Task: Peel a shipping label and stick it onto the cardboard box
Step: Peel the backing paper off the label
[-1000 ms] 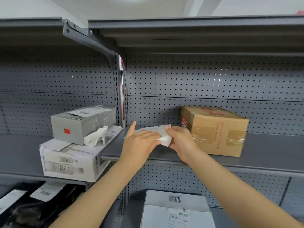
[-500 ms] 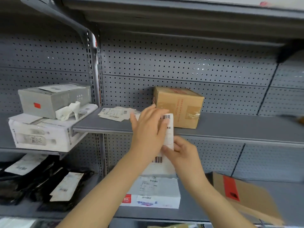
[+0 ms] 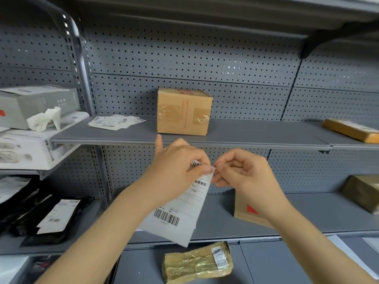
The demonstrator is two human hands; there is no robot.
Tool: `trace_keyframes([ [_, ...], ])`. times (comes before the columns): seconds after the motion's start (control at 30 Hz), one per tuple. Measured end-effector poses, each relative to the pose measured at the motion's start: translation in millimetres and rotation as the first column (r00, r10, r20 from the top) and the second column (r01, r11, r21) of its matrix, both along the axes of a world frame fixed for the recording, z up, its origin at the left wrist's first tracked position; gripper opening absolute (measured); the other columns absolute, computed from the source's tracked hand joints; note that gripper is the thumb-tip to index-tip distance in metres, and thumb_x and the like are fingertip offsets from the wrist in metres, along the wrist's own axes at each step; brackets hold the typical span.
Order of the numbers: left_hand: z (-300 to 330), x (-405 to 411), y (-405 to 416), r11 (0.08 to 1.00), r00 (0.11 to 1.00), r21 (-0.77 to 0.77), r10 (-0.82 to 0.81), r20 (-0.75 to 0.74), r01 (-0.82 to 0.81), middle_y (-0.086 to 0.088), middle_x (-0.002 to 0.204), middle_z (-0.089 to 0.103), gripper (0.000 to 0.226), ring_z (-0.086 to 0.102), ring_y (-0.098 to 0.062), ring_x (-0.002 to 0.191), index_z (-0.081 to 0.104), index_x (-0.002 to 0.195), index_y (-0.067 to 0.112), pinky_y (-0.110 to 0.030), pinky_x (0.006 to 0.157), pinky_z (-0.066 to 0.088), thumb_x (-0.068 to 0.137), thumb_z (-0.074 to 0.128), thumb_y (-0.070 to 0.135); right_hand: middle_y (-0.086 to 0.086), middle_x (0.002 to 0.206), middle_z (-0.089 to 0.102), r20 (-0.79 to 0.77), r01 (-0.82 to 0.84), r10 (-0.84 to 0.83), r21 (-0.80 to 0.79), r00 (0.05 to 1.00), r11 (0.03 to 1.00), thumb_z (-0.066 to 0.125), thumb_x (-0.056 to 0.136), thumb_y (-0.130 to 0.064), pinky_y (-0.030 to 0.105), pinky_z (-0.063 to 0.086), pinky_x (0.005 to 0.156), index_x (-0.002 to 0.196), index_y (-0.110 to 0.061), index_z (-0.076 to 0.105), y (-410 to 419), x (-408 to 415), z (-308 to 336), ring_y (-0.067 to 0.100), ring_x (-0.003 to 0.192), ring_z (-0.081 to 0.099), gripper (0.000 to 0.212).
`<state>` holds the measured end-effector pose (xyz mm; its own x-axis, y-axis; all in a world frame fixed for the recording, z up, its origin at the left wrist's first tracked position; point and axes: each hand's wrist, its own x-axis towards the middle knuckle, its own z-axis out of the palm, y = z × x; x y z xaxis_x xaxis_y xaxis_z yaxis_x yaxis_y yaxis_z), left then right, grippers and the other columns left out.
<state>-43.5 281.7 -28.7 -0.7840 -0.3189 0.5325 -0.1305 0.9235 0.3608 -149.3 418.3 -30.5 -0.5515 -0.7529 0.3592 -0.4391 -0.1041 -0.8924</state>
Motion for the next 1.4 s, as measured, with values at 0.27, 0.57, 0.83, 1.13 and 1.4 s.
trace_keyframes([
  [0.27, 5, 1, 6, 0.997, 0.999, -0.071, 0.024, 0.048, -0.020, 0.016, 0.084, 0.062, 0.019, 0.042, 0.000, 0.105, 0.065, 0.081, 0.032, -0.045, 0.110, -0.016, 0.084, 0.053, 0.046, 0.011, 0.068, 0.074, -0.012, -0.001, 0.002, 0.060, 1.000, 0.998, 0.063, 0.084, -0.003, 0.026, 0.059, 0.065, 0.078, -0.002, 0.066, 5, 2, -1, 0.019, 0.068, 0.074, 0.007],
  [0.57, 5, 6, 0, 0.999, 0.995, -0.043, 0.009, 0.095, -0.005, 0.009, 0.084, 0.064, 0.016, 0.042, 0.000, 0.106, 0.064, 0.076, 0.033, -0.045, 0.110, -0.017, 0.082, 0.056, 0.046, 0.012, 0.068, 0.074, -0.040, -0.008, 0.013, 0.122, 0.999, 0.992, 0.057, 0.081, 0.000, 0.035, 0.060, 0.069, 0.073, -0.005, 0.065, -5, 5, -3, 0.025, 0.069, 0.074, 0.013],
  [0.83, 3, 13, -10, 1.000, 0.987, 0.005, -0.014, 0.160, 0.013, 0.017, 0.081, 0.058, 0.013, 0.041, 0.000, 0.104, 0.064, 0.075, 0.034, -0.051, 0.113, -0.014, 0.082, 0.058, 0.043, 0.018, 0.073, 0.074, -0.012, -0.077, 0.080, 0.147, 0.997, 0.986, 0.056, 0.084, 0.003, 0.025, 0.058, 0.063, 0.075, -0.003, 0.064, -14, 7, -10, 0.023, 0.070, 0.074, 0.013],
  [1.13, -13, 22, -18, 0.999, 0.985, 0.024, -0.020, -0.170, 0.025, 0.020, 0.091, 0.058, 0.027, 0.047, 0.001, 0.099, 0.055, 0.091, 0.036, -0.045, 0.115, 0.007, 0.070, 0.069, 0.043, 0.011, 0.066, 0.071, 0.170, -0.158, 0.149, 0.039, 0.974, 0.987, 0.054, 0.090, 0.001, 0.021, 0.055, 0.058, 0.076, -0.002, 0.064, -22, 11, -20, 0.016, 0.060, 0.069, 0.018],
  [1.4, -37, 17, -7, 0.917, 0.972, 0.344, -0.146, -0.185, 0.203, 0.007, 0.073, 0.069, 0.014, 0.063, -0.001, 0.080, 0.067, 0.072, 0.014, -0.012, 0.080, 0.044, 0.075, 0.073, 0.026, 0.003, 0.057, 0.069, 0.172, -0.073, 0.078, -0.037, 0.982, 0.997, 0.051, 0.088, 0.007, 0.022, 0.056, 0.058, 0.074, -0.006, 0.062, -29, 12, -45, 0.016, 0.056, 0.068, 0.023],
])
